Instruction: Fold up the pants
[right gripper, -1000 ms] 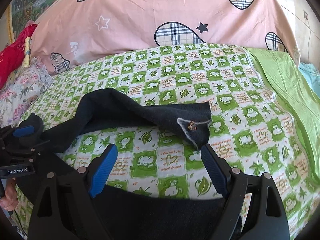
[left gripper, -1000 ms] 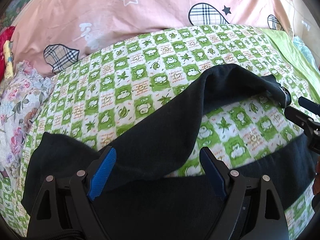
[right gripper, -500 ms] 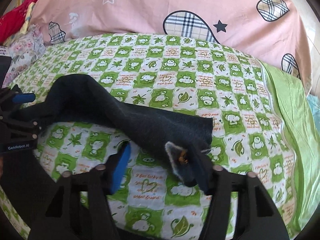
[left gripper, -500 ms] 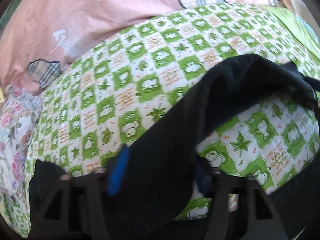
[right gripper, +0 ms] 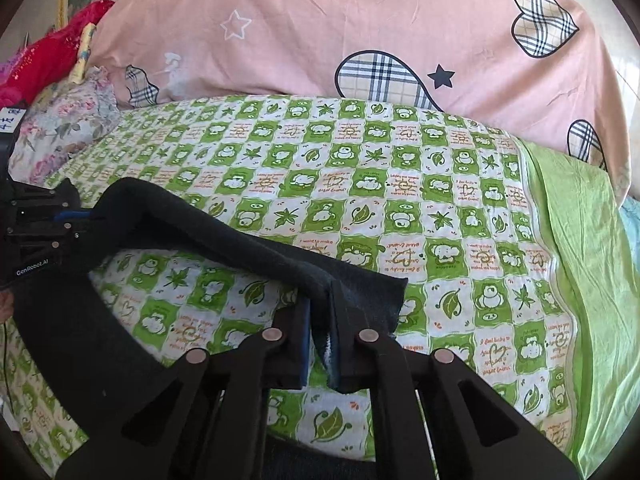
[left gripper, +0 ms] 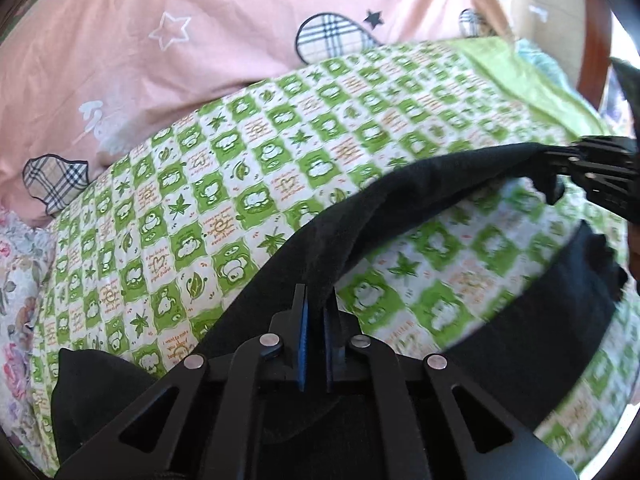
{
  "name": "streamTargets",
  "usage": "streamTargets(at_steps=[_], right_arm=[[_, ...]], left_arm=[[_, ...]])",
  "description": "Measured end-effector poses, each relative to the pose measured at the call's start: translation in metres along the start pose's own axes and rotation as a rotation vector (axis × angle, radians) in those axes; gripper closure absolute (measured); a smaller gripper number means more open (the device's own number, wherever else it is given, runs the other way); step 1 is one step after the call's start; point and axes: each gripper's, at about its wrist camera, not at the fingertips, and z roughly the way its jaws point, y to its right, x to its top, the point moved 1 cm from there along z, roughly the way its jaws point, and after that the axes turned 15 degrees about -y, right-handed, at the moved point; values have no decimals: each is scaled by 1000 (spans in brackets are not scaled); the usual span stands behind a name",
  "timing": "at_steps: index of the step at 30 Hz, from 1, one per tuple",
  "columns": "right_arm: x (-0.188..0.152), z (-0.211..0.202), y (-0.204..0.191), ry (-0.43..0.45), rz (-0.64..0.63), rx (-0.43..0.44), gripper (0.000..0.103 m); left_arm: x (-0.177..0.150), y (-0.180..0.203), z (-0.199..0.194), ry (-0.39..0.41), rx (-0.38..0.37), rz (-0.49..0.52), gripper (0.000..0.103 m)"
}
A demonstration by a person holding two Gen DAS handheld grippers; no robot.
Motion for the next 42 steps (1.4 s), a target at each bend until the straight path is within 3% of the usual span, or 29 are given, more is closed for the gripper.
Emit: streamTargets(at_steps=[9,25,34,36,39,40,42], right_arm=[[-32,-20,0,2,-54,87,96],[-99,-66,-25,16,-176,70,96],[-127,-47,-30,-95,-164,38,96],[-130,-39,-30,-135,-146,40,96],[-134,-34,-34,-185,-137,40,86],[-135,-38,-35,-179,-132,53,76],[-137,-48,-39,-155,-116,78,60]], left_arm=[[-36,-4,-25,13,-119,17,99],[-118,44,-61,15,-142,146,99],[-139,56,-32,-53,-156,138,99],[-141,55,-24,-80,-165,133,93],[-147,45,-15,-136,-207,82,87],[-150,41,-16,-140,-225,62,85],[-156,30,-23,-136,-242,18,71]])
